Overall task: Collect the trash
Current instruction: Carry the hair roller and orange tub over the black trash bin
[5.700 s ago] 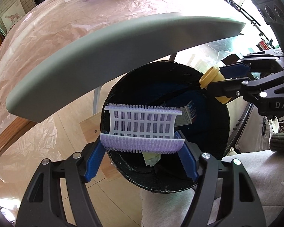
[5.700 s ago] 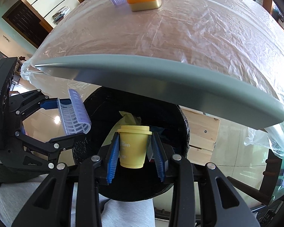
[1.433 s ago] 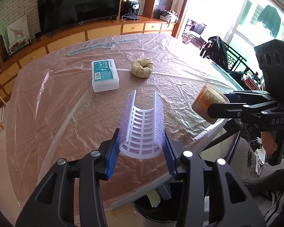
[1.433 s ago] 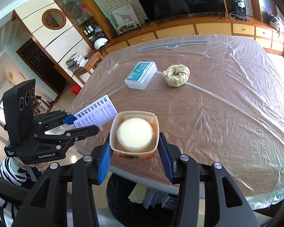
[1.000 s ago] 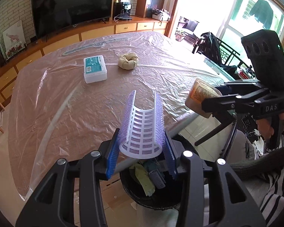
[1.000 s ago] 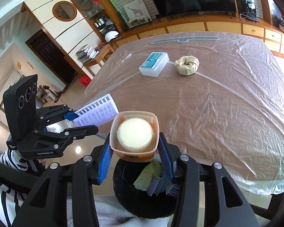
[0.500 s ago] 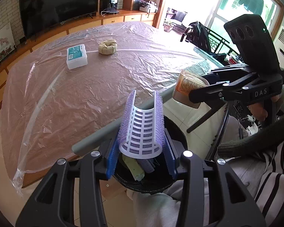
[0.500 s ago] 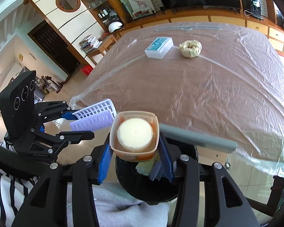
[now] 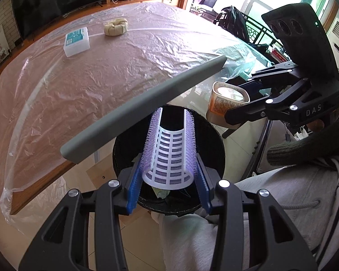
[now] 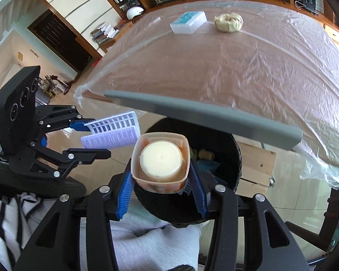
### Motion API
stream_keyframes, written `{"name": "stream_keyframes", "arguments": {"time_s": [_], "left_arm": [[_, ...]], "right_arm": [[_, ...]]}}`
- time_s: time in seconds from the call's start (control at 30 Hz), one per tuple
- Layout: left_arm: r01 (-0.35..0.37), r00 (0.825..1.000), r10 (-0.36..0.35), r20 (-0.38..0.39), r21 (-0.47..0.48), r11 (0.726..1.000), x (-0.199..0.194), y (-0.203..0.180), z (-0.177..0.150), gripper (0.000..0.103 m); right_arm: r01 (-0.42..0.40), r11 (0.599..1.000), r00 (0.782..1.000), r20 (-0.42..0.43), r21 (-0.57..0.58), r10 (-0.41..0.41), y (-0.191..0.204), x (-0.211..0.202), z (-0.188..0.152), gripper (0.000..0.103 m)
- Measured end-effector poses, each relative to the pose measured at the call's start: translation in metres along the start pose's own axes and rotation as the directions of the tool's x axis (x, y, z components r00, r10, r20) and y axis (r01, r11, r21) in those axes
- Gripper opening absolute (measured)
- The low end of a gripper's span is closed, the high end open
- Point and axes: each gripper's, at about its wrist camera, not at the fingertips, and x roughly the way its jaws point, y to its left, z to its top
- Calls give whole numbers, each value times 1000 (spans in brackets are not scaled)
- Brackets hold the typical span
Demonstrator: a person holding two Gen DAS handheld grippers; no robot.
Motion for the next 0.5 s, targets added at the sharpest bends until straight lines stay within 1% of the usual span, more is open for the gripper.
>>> {"name": "stream_keyframes", "arguments": {"time_s": [0.27,0.4,0.5], "left_arm": [[-7,998,7,-59,3,1000,22,-1,-8,44],[-12,997,11,-83,-10,1000,34,3,-9,44],[-15,995,13,-97,-19,1000,43,6,-10,44]], "right_arm": [[34,999,998,-43,10,-33,-8,25,-8,45],[66,998,996,-59,5,-65,-9,37,-8,45],[75,997,995,-73,2,-74,-11,45,-7,45]]}}
